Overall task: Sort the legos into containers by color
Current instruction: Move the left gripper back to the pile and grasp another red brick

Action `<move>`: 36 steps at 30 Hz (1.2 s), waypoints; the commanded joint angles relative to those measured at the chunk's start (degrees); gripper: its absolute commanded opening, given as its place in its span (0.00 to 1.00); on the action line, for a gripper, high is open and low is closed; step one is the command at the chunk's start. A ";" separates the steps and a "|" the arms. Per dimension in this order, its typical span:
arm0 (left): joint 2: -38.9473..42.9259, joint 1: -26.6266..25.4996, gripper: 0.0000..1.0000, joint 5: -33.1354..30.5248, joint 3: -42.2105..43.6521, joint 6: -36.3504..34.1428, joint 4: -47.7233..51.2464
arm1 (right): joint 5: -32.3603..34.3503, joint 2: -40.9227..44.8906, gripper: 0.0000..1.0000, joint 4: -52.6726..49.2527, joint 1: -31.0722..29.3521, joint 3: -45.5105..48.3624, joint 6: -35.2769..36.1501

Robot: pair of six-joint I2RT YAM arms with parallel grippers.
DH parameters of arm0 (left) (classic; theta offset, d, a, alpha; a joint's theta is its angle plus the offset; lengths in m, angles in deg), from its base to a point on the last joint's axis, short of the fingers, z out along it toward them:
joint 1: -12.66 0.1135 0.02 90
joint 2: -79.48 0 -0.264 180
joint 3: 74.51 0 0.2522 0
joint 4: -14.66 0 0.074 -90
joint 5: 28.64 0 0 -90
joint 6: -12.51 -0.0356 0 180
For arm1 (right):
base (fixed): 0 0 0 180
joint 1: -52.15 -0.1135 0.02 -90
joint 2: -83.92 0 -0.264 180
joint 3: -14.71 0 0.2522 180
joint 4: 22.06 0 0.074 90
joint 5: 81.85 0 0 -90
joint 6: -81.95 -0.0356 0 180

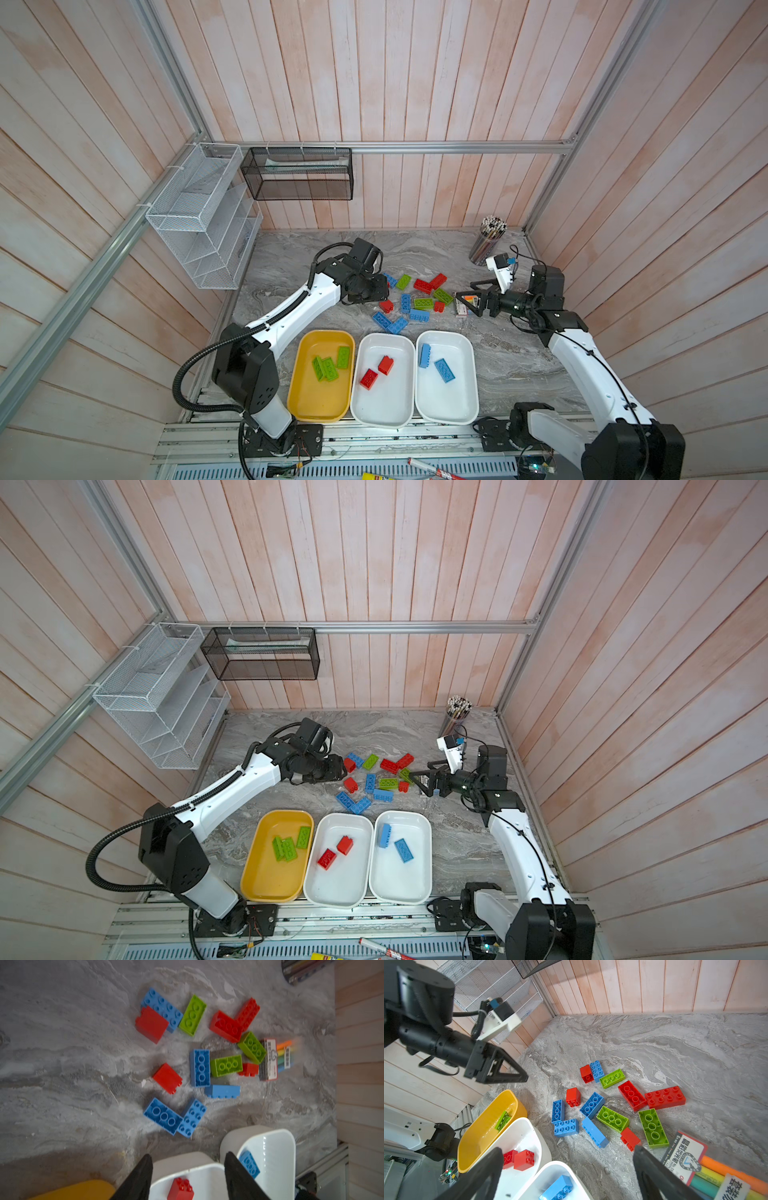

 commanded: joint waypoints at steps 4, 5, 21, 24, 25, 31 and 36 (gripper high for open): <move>-12.46 1.37 0.63 -6.54 -8.40 7.60 -8.80 | -0.45 0.79 0.98 0.18 0.42 -1.05 -0.42; -14.01 1.32 0.64 -7.89 -9.28 9.28 -9.44 | -0.58 0.70 0.98 0.38 0.40 -0.86 -0.43; -28.55 1.07 0.68 -17.80 -15.99 20.72 -6.85 | -1.28 -0.30 0.98 1.06 0.93 0.01 -0.16; -31.13 0.63 0.68 -19.25 -18.97 19.82 -5.10 | -1.28 -0.19 0.98 0.98 1.07 0.37 0.03; -32.06 0.61 0.68 -19.29 -20.25 19.91 -3.74 | -1.24 -0.19 0.98 1.10 1.21 0.47 0.03; -33.25 0.68 0.67 -19.46 -19.37 19.11 -3.35 | -1.63 -0.81 0.98 1.32 1.48 0.21 0.04; -29.90 0.02 0.62 -20.78 -16.13 17.65 -2.60 | -1.62 -0.80 0.98 1.01 1.74 0.08 0.36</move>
